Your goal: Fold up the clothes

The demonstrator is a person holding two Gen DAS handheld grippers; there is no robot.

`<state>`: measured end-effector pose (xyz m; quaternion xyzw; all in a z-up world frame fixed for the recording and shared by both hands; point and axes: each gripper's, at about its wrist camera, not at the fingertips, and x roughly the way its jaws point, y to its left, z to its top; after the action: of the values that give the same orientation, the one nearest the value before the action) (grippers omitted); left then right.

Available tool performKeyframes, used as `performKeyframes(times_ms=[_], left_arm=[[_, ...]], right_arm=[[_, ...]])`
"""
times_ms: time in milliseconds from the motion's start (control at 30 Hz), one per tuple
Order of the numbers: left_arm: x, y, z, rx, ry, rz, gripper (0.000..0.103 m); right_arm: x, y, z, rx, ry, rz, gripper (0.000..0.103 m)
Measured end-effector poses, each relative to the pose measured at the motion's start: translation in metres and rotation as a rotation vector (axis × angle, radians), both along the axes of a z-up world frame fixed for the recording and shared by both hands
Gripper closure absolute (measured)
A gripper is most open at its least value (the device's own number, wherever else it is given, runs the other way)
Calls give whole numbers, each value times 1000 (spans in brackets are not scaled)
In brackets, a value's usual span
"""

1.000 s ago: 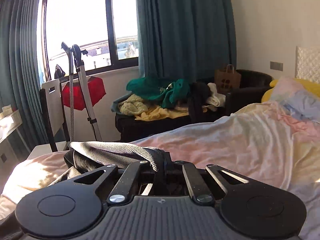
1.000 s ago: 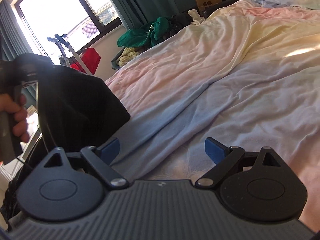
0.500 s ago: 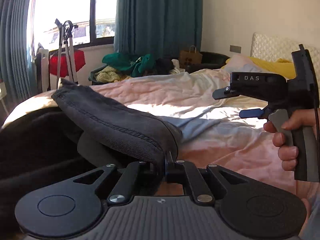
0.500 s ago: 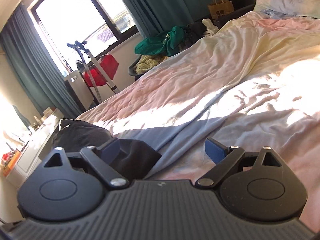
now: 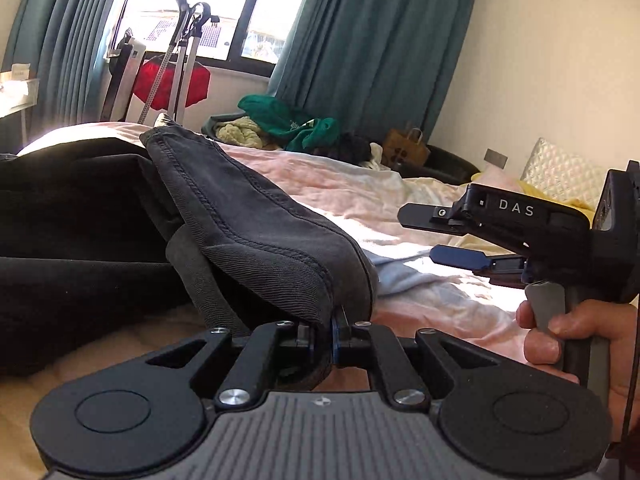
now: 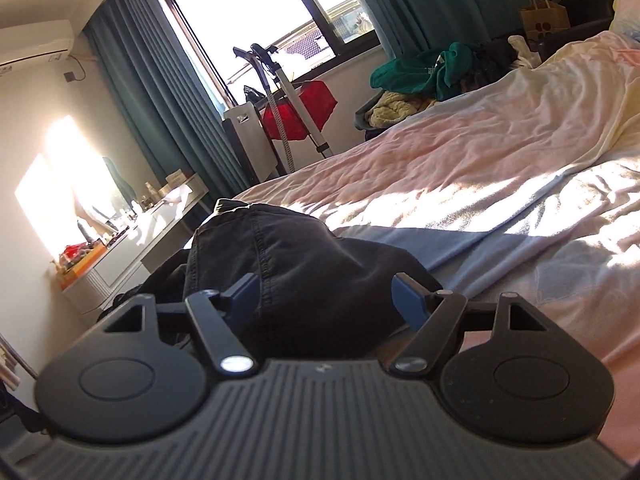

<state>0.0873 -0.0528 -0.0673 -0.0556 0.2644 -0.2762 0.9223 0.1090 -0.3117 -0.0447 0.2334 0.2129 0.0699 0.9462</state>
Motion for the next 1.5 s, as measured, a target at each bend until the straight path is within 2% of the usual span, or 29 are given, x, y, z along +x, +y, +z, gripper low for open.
performKeyframes(times_ms=[200, 433, 600, 700, 733, 767, 800, 833, 867, 1000, 1100, 1133, 1233, 1333, 1433, 1500], left_arm=[[9, 24, -1, -82, -1, -39, 94], [20, 46, -11, -188, 79, -22, 95], [25, 58, -17, -258, 154, -24, 96], [27, 61, -18, -300, 168, -20, 98], [26, 61, -18, -311, 166, -20, 98], [26, 61, -18, -320, 164, -21, 98], [25, 59, -18, -313, 159, -20, 98], [24, 58, -18, -307, 153, -19, 98], [22, 58, -19, -304, 147, -17, 98], [16, 58, -15, -356, 72, -36, 98], [10, 53, -12, -354, 6, -47, 98], [8, 52, -12, -364, -4, -56, 98], [6, 48, -13, -390, -7, -68, 98], [1, 46, -12, -396, -33, -81, 96], [-3, 35, -13, -348, -40, -120, 90], [-4, 30, -14, -317, -51, -168, 89]], right_arm=[[46, 59, 29, -185, 34, 81, 30], [132, 138, 54, -237, 62, 201, 30], [191, 192, 43, -385, 225, 211, 33], [203, 202, 39, -460, 234, 205, 33], [206, 205, 38, -487, 235, 203, 35], [210, 208, 36, -513, 236, 202, 43], [213, 211, 35, -540, 237, 200, 64], [213, 208, 36, -529, 235, 182, 82], [210, 201, 41, -498, 226, 156, 89], [194, 168, 66, -398, 169, 59, 91], [169, 129, 89, -353, 105, -33, 92], [160, 112, 94, -333, 93, -68, 95], [125, 58, 103, -270, 57, -174, 95], [86, 1, 93, -207, 40, -275, 95], [44, -57, 71, -110, 71, -393, 95], [19, -88, 52, -42, 108, -480, 95]])
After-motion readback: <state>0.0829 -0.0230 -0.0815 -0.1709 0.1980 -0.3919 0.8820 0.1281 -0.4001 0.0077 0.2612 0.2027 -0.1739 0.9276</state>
